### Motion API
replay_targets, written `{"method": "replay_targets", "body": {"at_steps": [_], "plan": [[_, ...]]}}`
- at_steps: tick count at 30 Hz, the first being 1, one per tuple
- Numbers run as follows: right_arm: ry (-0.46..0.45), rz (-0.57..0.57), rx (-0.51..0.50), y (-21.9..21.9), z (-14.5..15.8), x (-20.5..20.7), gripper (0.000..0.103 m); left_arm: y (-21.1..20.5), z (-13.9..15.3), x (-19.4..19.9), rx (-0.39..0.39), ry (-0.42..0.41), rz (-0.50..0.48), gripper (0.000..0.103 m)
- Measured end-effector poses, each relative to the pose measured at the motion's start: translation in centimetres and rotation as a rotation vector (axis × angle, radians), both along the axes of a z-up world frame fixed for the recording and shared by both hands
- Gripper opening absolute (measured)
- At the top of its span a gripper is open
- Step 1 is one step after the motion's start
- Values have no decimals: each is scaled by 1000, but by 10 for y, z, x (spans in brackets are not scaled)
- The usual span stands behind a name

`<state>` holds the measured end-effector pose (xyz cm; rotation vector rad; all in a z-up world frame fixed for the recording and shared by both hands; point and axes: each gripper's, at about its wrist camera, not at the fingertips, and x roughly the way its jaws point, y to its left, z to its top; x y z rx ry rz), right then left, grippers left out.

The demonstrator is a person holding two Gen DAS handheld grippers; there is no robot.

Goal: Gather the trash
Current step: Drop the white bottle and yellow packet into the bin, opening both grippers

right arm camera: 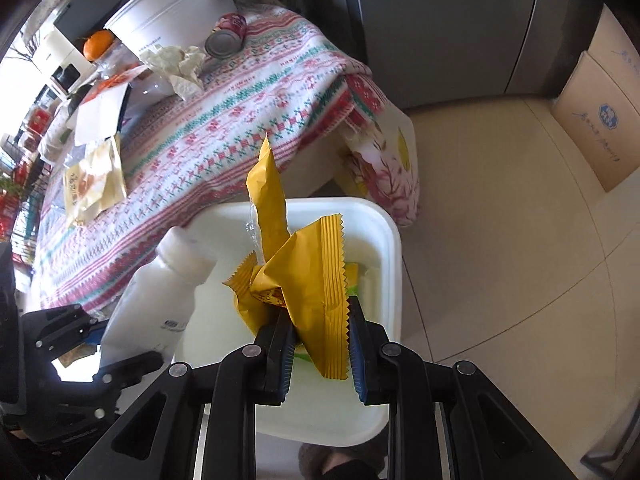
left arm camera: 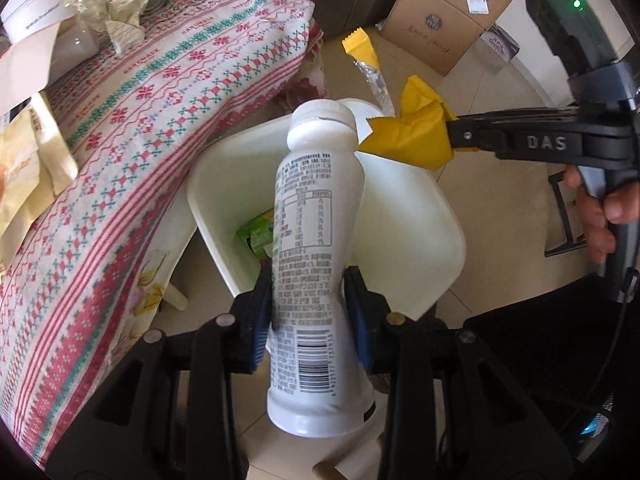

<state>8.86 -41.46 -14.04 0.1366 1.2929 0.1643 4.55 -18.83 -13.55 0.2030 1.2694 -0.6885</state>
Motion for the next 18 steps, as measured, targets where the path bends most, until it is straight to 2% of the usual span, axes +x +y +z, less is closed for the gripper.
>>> {"method": "replay_targets", "body": {"at_steps": [6, 10, 14, 18], "plan": [[13, -10, -1, -5, -5, 0, 25, -7, -4, 3, 13, -22, 18, 39], [17, -7, 0, -5, -5, 0, 25, 1, 11, 6, 10, -78, 47, 59], [23, 1, -4, -1, -5, 0, 25, 16, 27, 5, 11, -133, 85, 65], [32, 18, -6, 5, -5, -1, 28, 32, 45, 4, 10, -203, 133, 74]]}}
